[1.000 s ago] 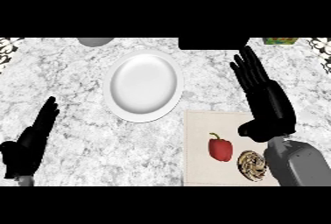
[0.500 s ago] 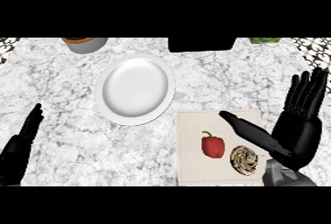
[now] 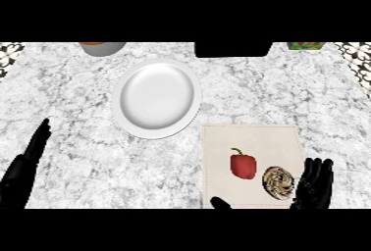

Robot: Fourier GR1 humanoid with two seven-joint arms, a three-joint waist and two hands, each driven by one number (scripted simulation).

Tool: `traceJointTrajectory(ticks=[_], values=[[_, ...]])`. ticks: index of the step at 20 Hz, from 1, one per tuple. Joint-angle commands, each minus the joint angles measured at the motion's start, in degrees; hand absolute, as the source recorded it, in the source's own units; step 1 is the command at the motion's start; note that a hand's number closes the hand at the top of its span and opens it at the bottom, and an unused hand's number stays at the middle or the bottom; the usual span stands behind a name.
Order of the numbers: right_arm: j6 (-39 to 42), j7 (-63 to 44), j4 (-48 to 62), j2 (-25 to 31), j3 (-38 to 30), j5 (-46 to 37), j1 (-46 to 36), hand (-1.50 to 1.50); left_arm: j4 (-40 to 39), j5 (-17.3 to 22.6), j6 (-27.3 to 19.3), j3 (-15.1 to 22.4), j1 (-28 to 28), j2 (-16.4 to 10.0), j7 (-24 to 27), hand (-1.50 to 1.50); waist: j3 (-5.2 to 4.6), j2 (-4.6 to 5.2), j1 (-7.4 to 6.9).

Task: Pick the bell pepper from the placemat and place it in the plate

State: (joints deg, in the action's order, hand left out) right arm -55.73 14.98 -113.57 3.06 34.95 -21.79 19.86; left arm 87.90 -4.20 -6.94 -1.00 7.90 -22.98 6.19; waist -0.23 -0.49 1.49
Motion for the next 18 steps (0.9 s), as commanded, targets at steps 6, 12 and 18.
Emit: traceJointTrajectory(ticks=[6,12,18], values=[[6.3,-20.1,-5.2,6.3,2.2,-22.4,18.3,-1.5,-2.4,0.4,1.2,-1.3,-3.2,-0.7,0.4,0.0,-0.26,0.95,-0.57],[22.7,-40.0,-13.0,0.9,-1.0,-36.0,17.4,-1.5,-0.5,-1.5,0.2,0.8,-3.7,0.8,-1.7,0.0,-0.13,1.2,-1.92],[42.0,-57.3,-15.4,-2.9,-1.0,-42.7,8.0,-1.5,-2.5,-1.0,1.8,0.0,-4.0,0.5,0.1,0.0,0.04,1.05,-2.52]])
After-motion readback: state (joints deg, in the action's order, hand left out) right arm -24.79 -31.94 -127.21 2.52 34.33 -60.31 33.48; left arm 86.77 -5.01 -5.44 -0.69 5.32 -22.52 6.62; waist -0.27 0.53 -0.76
